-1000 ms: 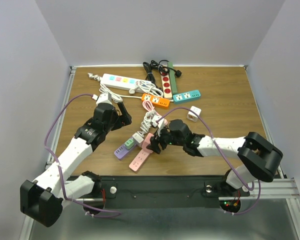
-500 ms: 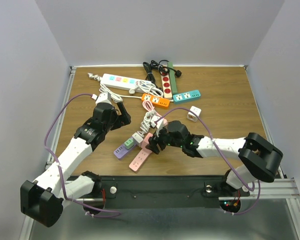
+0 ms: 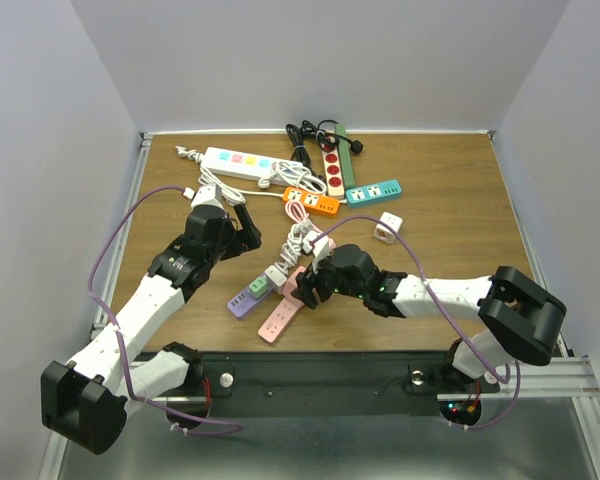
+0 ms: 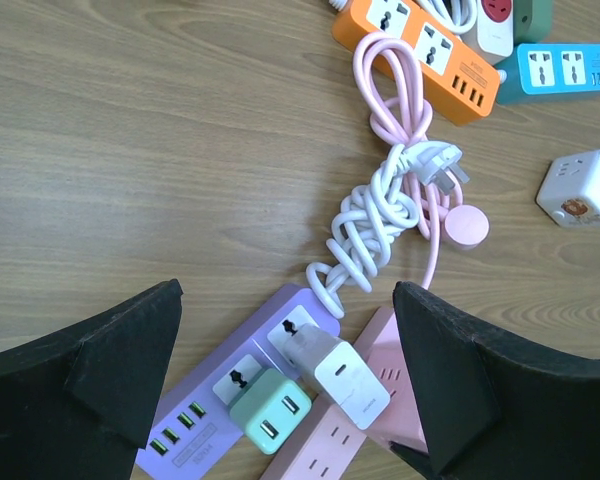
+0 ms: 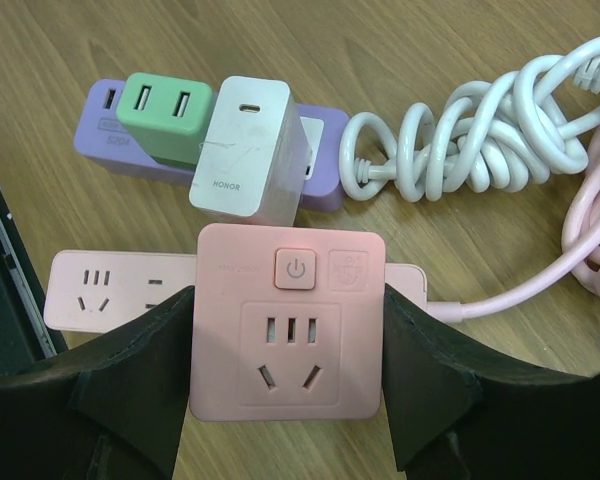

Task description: Insert the plug

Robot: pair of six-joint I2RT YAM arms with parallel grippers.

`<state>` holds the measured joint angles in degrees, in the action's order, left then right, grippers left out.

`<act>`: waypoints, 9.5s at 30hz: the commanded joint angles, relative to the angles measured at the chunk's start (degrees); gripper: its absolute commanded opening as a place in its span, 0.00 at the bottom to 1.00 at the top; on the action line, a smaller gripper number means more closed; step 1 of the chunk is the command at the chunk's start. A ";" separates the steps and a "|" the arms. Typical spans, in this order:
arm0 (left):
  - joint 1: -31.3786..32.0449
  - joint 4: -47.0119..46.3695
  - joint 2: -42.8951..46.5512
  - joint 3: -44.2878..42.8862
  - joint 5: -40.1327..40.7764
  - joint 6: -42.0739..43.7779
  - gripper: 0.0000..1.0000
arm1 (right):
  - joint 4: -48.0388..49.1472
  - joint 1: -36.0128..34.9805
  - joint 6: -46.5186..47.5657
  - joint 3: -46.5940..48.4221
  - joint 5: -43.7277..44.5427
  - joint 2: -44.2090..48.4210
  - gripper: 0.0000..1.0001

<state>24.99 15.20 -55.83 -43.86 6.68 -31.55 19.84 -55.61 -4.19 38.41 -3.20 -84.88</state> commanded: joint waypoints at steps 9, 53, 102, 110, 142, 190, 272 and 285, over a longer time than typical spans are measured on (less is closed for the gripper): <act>-0.91 -1.76 0.64 0.17 -0.09 1.84 0.99 | -7.00 -1.33 3.57 -0.62 5.57 -3.97 0.00; -8.03 -6.94 -4.46 -7.56 -6.41 10.10 0.99 | -11.84 -10.65 -15.49 -6.77 11.46 -10.47 0.01; -9.96 -9.84 -5.95 -6.86 -12.82 13.62 0.98 | -19.57 -23.66 -36.32 -6.07 21.31 -15.23 0.00; -9.52 -10.81 -3.32 -0.27 -11.78 10.11 0.95 | -24.58 -27.97 -41.17 -4.58 20.69 -16.54 0.00; -9.35 -11.69 -2.97 2.11 -11.33 9.75 0.94 | -26.87 -27.88 -42.66 -0.09 13.31 -25.42 0.00; -9.35 -12.13 -3.67 1.76 -11.51 11.07 0.94 | -25.55 -30.69 -53.29 2.02 -1.54 -26.92 0.00; -9.35 -13.00 1.78 2.72 -13.18 10.98 0.92 | -41.71 -26.74 -54.70 10.63 23.76 -1.70 1.00; -9.00 -13.00 3.09 2.55 -12.04 11.25 0.92 | -49.36 -23.85 -51.37 14.32 34.75 19.48 1.00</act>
<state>15.40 4.78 -55.31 -41.71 -5.91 -21.41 -25.98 -81.87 -56.51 50.96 24.67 -69.93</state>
